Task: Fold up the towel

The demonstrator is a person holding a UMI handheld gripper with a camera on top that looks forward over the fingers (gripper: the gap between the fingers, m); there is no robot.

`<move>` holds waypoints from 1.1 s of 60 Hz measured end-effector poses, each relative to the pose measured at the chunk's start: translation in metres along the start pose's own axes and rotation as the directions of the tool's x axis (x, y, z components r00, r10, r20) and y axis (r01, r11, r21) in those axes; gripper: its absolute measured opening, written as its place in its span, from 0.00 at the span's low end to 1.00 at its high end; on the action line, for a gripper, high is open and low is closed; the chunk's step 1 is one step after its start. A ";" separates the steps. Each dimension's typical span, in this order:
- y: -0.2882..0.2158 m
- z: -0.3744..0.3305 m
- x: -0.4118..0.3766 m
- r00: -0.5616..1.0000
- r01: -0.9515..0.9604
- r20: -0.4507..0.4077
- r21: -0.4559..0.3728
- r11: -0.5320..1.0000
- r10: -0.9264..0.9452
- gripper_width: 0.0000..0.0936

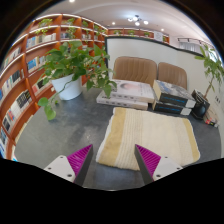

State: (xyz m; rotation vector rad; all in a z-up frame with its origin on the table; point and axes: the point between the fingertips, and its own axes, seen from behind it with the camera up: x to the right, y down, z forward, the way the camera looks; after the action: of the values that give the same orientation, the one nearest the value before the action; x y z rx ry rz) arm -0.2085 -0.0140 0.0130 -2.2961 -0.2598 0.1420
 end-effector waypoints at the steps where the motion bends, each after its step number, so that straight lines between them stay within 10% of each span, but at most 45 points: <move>1: -0.005 0.007 0.001 1.000 -0.005 -0.011 0.000 1.000 0.005 0.90; 14: -0.035 0.072 0.016 0.991 -0.043 -0.131 -0.014 0.999 0.040 0.81; 29: -0.037 0.077 0.026 0.982 -0.049 -0.182 0.030 0.998 0.054 0.25; 31: -0.038 0.075 0.034 0.977 -0.050 -0.207 0.029 0.998 0.055 0.06; 52: -0.108 0.009 0.087 0.928 -0.368 -0.028 0.106 0.924 0.373 0.05; 66: -0.066 -0.013 0.230 0.903 -0.364 -0.202 0.104 0.925 0.378 0.07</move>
State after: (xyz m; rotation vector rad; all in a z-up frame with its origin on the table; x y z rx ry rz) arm 0.0080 0.0734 0.0665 -2.2510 0.2974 0.0871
